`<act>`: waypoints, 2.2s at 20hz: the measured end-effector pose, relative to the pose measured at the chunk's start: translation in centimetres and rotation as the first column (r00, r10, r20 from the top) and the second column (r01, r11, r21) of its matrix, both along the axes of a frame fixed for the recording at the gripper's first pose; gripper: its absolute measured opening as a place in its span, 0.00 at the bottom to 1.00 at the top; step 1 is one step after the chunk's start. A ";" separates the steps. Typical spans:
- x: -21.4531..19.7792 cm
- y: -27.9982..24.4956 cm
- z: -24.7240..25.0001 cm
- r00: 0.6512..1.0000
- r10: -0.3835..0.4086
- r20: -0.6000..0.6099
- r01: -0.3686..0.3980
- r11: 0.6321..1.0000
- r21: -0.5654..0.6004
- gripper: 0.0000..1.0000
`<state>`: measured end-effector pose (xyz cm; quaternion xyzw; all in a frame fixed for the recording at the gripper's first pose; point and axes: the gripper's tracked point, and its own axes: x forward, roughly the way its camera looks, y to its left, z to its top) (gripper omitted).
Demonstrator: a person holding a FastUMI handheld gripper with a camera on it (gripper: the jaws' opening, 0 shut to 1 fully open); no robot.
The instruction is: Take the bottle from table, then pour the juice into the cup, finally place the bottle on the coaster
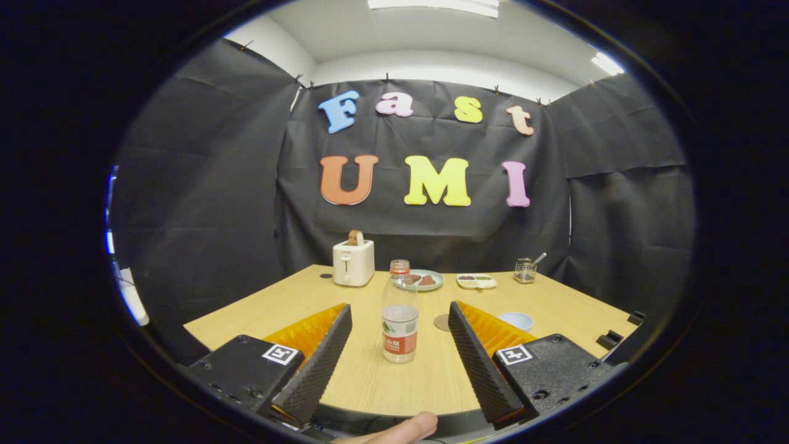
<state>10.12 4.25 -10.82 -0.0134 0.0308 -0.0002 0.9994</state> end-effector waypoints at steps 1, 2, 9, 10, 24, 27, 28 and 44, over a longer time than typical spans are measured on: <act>0.5 0.3 -0.4 1.000 0.002 0.003 -0.002 1.000 0.005 1.00; 1.1 0.4 -0.8 1.000 0.001 0.007 -0.001 1.000 0.010 1.00; 4.9 0.0 -4.3 0.999 -0.026 -0.024 0.027 0.999 0.028 1.00; 5.5 -0.4 -4.7 0.999 -0.044 -0.022 0.044 0.999 0.026 1.00; 14.0 -0.5 -9.0 0.994 -0.111 -0.023 0.111 0.993 0.027 1.00; 15.6 -0.3 -9.6 0.994 -0.107 -0.036 0.108 0.994 0.023 1.00; 16.2 -0.2 -9.8 0.994 -0.105 -0.042 0.106 0.994 0.018 1.00; 14.3 -0.7 -7.4 0.991 -0.051 -0.124 0.077 0.973 0.216 0.78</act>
